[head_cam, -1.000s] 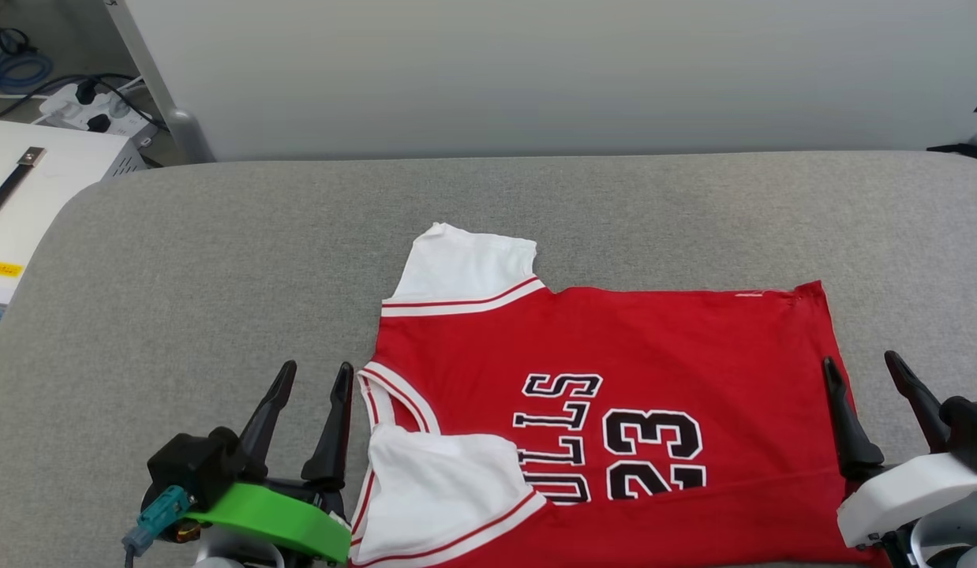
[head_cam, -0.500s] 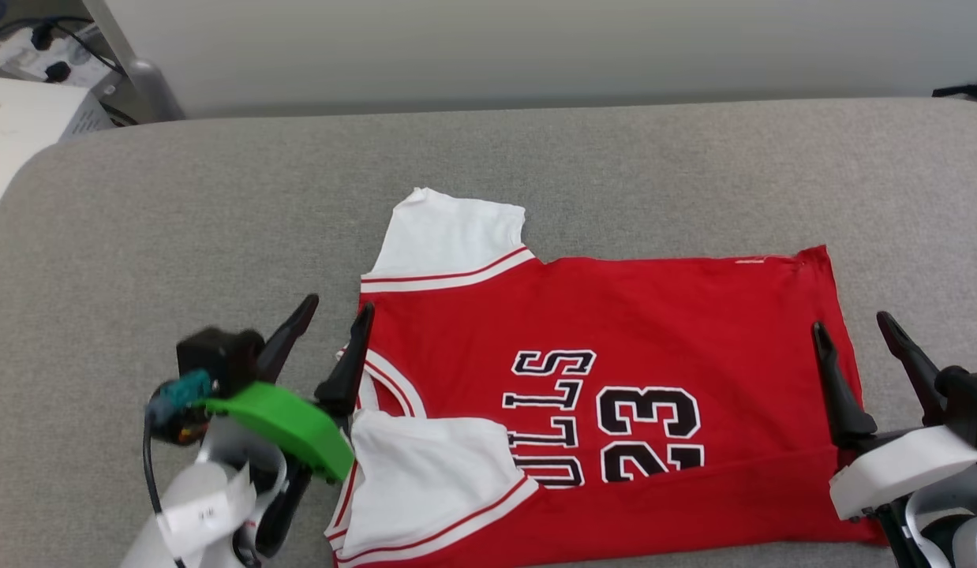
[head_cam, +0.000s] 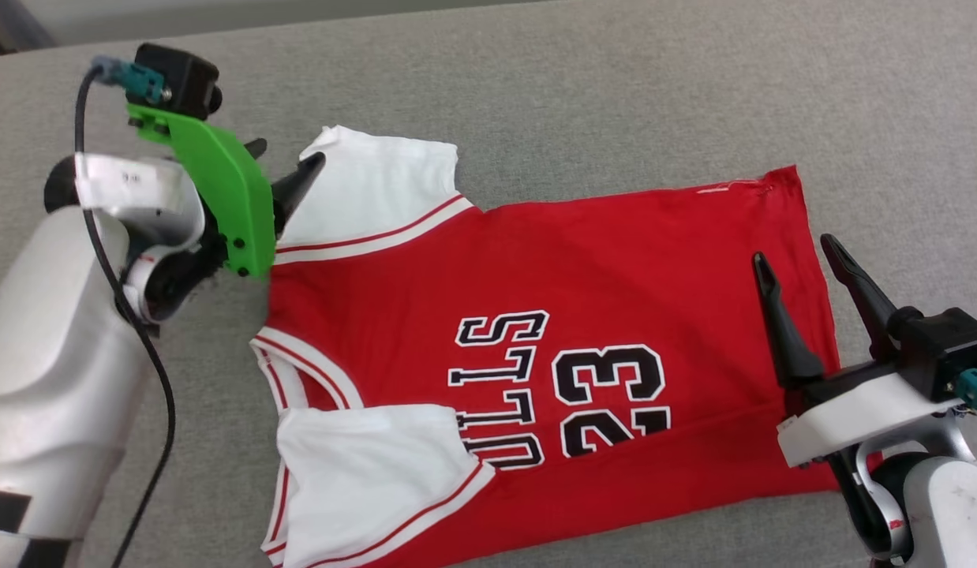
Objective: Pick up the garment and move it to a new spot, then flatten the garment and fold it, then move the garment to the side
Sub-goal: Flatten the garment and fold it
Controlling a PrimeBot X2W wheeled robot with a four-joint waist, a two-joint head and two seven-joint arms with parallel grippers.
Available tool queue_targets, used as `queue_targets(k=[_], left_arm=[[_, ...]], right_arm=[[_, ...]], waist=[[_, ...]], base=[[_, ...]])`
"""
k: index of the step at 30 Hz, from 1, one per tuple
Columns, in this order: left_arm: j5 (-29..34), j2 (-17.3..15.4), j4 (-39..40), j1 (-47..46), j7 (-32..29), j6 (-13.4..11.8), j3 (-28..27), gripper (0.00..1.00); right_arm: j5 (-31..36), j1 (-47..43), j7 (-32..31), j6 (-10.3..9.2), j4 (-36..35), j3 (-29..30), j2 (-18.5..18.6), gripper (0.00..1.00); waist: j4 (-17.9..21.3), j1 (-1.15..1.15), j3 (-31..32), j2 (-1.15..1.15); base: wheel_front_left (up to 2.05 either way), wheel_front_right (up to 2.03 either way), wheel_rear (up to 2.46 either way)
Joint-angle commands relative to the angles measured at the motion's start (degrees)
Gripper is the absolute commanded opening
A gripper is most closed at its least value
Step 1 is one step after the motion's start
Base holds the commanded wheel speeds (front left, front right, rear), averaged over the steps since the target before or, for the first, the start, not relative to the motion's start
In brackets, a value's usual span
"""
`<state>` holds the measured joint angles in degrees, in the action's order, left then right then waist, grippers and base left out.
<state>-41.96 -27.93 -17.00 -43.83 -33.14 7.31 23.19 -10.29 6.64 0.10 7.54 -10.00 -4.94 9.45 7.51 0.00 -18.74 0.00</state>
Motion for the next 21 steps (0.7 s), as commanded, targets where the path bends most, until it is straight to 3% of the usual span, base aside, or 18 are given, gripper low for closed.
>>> queue_targets(k=[1, 10, 21], left_arm=[[-0.7, -0.9, -1.2, -2.4, -1.7, 0.2, 0.7, 1.0], [-0.9, -5.4, -10.8, -10.5, -8.6, 0.2, 4.3, 1.0], [1.4, -7.0, -19.0, -13.2, -2.3, 0.2, 5.5, 1.0]], right_arm=[[0.4, 1.3, 0.6, -0.05, -0.3, -0.4, -0.3, 1.0], [0.6, 3.0, 2.8, -0.05, 1.4, -2.3, -1.9, 1.0], [0.0, 4.1, 4.0, -0.05, 3.0, -2.8, -2.6, 1.0]], waist=[[4.7, 0.0, -4.7, 0.0], [9.0, 0.0, -8.3, 0.0], [10.0, 0.0, -9.8, 0.0]], base=[[0.0, 0.0, 0.0], [0.0, 0.0, 0.0], [0.0, 0.0, 0.0]])
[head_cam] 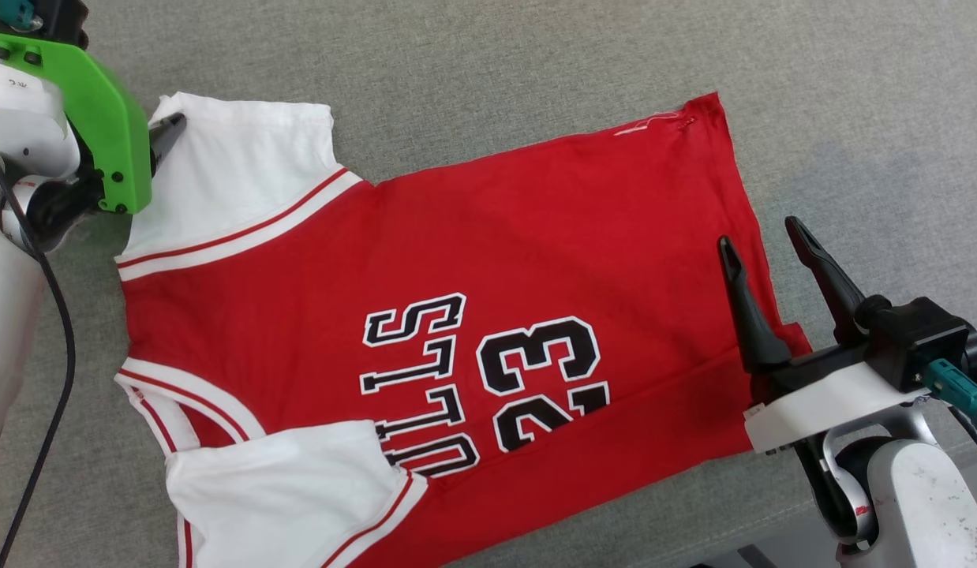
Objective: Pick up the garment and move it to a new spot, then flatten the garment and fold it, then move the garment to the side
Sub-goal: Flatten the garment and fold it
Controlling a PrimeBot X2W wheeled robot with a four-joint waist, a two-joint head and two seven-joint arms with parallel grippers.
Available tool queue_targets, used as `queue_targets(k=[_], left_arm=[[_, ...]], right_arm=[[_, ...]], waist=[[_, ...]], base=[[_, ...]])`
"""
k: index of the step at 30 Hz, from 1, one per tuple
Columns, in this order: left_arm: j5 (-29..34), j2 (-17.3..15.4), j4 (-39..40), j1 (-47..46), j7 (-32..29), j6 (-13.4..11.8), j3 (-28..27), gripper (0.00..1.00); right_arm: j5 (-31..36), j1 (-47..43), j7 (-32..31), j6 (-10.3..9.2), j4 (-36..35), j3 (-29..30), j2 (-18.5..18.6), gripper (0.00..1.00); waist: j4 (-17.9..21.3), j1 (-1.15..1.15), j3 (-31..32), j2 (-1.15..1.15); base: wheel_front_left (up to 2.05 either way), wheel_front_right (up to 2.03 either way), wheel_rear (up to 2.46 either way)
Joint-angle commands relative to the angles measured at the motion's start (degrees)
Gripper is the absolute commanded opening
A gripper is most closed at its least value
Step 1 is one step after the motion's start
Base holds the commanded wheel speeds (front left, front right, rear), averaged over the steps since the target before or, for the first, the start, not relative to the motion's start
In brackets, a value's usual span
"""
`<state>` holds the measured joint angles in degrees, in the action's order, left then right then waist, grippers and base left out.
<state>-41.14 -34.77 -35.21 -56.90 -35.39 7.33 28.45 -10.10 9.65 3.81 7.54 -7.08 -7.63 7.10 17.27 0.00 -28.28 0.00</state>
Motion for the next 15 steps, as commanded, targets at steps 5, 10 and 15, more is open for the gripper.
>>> queue_targets(k=[5, 10, 15], left_arm=[[-1.0, 0.9, -3.1, -0.6, -0.9, 0.1, 1.5, 0.38], [-3.8, 1.7, -3.6, -0.3, -0.9, 0.2, 1.7, 0.0], [-5.5, 2.9, -3.7, 0.4, 4.1, 0.0, -0.2, 0.0]], right_arm=[[0.1, 1.6, 0.5, -0.05, 0.7, -0.1, -0.2, 1.0], [0.3, 1.8, 0.4, -0.05, 1.1, -0.1, -0.2, 1.0], [0.5, 1.6, 0.0, -0.05, 1.5, 0.4, 0.1, 1.0]], waist=[[-0.1, 0.0, -0.4, 0.0], [-0.4, 0.0, 0.2, 0.0], [-1.0, 0.0, 1.7, 0.0]], base=[[0.0, 0.0, 0.0], [0.0, 0.0, 0.0], [0.0, 0.0, 0.0]])
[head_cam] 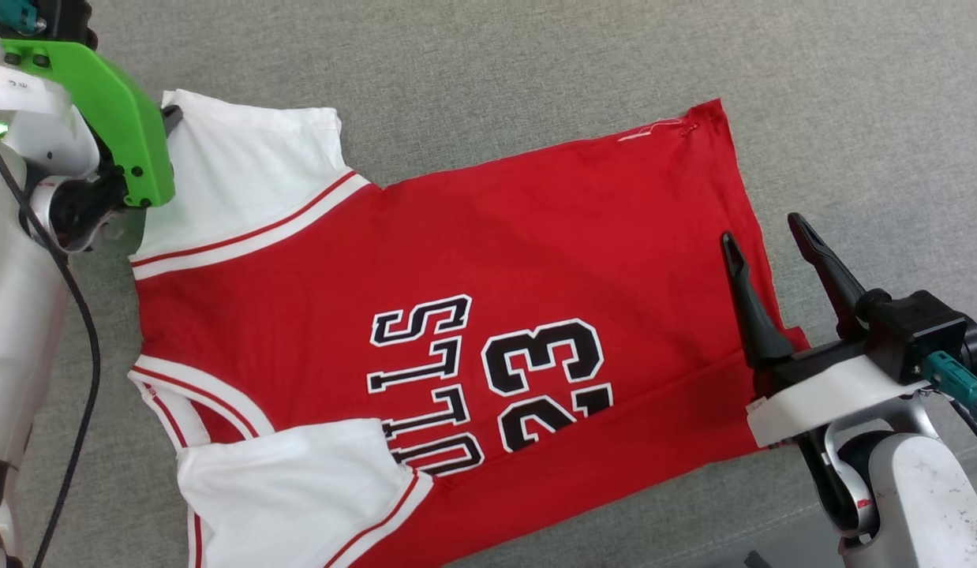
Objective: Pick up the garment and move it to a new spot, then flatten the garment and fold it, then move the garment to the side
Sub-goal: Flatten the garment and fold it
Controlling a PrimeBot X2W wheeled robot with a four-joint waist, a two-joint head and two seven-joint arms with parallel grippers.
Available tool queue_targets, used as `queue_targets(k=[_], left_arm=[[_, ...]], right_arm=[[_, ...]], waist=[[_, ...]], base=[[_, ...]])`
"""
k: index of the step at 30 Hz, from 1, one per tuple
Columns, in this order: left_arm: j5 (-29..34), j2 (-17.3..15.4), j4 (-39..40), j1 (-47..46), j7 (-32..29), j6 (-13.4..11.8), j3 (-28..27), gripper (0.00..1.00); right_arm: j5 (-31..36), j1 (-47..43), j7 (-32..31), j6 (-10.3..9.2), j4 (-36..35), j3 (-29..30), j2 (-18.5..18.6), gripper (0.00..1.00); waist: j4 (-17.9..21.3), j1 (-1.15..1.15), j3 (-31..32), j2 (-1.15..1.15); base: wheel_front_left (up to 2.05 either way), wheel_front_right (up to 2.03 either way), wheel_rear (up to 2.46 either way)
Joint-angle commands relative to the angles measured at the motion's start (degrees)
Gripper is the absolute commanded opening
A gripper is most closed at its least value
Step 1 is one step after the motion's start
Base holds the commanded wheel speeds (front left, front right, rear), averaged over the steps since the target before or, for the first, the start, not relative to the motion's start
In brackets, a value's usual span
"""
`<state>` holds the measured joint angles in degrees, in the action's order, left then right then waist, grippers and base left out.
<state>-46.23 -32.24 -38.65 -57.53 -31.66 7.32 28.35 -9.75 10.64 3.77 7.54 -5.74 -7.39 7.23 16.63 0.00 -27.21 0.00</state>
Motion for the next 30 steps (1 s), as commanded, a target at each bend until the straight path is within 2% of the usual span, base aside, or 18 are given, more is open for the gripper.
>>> queue_targets(k=[1, 9, 14, 22, 30], left_arm=[[-0.7, 0.7, -0.1, 1.5, 1.0, 0.0, -0.1, 0.0], [-3.1, 1.0, 5.5, 5.3, 6.5, 0.1, -0.9, 0.0], [-4.4, 0.7, 12.5, 10.2, 8.1, -0.5, -1.3, 0.0], [-6.0, -1.5, 30.6, 19.4, 7.3, -5.9, -2.4, 0.0], [-5.5, -3.0, 46.6, 25.8, 7.0, -11.4, -2.9, 0.0]], right_arm=[[0.1, 0.4, -0.1, -0.05, 0.1, 0.4, 0.1, 1.0], [0.2, -1.1, -3.1, -0.05, 0.1, 1.8, 1.6, 1.0], [-0.4, -1.4, -8.3, -0.05, -0.3, 1.8, 4.8, 1.0], [-5.0, 2.4, -21.8, -0.05, -0.3, 1.5, 12.0, 1.0], [-10.1, 11.6, -32.6, -0.05, 2.7, 1.2, 18.8, 1.0]], waist=[[-0.6, 0.0, 1.0, 0.0], [-3.3, 0.0, 5.6, 0.0], [-5.8, 0.0, 8.4, 0.0], [-9.6, 0.0, 8.5, 0.0], [-13.6, 0.0, 4.9, 0.0]], base=[[0.0, 0.0, 0.0], [0.0, 0.0, 0.0], [0.0, 0.0, 0.0], [0.0, 0.0, 0.0], [0.0, 0.0, 0.0]])
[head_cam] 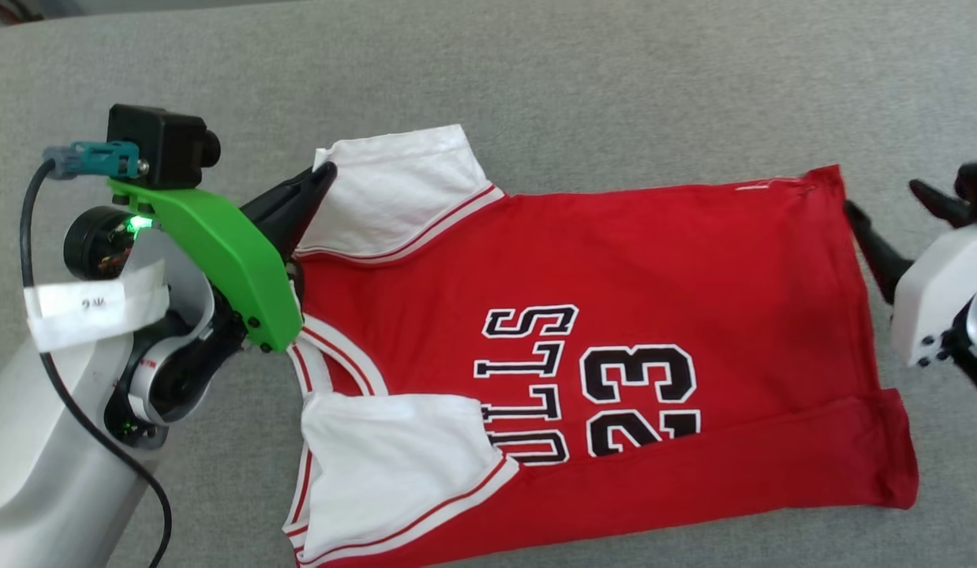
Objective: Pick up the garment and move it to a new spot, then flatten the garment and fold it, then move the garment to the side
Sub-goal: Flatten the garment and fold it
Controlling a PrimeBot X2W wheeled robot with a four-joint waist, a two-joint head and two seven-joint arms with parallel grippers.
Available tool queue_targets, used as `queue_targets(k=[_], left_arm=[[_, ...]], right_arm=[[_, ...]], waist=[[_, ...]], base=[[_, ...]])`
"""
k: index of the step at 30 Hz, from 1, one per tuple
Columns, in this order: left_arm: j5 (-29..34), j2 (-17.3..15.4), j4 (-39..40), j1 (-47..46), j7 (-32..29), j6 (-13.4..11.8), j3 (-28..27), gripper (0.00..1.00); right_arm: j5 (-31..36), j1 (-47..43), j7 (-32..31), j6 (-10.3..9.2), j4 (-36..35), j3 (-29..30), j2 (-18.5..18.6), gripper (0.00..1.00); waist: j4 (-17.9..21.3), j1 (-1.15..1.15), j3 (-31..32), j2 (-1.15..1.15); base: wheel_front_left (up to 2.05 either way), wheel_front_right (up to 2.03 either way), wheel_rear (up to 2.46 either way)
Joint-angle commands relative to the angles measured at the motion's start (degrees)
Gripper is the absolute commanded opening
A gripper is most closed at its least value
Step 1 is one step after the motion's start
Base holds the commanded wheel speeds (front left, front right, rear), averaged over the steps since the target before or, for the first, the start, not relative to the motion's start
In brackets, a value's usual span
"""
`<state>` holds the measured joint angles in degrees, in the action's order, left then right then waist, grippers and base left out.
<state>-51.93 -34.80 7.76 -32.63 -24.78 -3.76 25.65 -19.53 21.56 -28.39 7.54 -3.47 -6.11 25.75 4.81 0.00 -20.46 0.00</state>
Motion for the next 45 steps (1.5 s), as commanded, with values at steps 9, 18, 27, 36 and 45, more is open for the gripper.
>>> queue_targets(k=[9, 18, 27, 36, 45], left_arm=[[1.7, -0.5, 9.4, 3.8, 1.7, -3.3, -0.4, 0.0], [2.7, 0.6, 11.2, 3.4, 2.5, -3.2, 0.9, 0.0], [2.6, 0.7, 9.9, 3.4, 3.3, -2.2, 1.2, 0.0], [2.1, 0.8, 7.6, 4.4, 4.4, -1.8, 1.2, 0.0], [1.2, 0.4, 5.5, 7.1, 5.6, -2.0, 0.6, 0.0]], right_arm=[[-2.1, 10.4, -8.6, -0.05, 10.6, -0.2, 3.5, 1.0], [-0.1, 14.5, -9.2, -0.05, 20.3, -1.7, 4.0, 1.0], [-0.5, 14.7, -8.5, -0.05, 26.1, -4.2, 3.2, 0.0], [-0.6, 15.3, -4.4, -0.05, 28.0, -4.2, 2.9, 0.0], [-2.6, 13.1, -0.1, -0.05, 26.1, -4.1, 3.4, 0.0]], waist=[[-5.6, 0.0, -5.9, 0.0], [-8.1, 0.0, -7.7, 0.0], [-8.6, 0.0, -7.6, 0.0], [-8.0, 0.0, -4.6, 0.0], [-7.1, 0.0, 1.0, 0.0]], base=[[0.0, 0.0, 0.0], [0.0, 0.0, 0.0], [0.0, 0.0, 0.0], [0.0, 0.0, 0.0], [0.0, 0.0, 0.0]])
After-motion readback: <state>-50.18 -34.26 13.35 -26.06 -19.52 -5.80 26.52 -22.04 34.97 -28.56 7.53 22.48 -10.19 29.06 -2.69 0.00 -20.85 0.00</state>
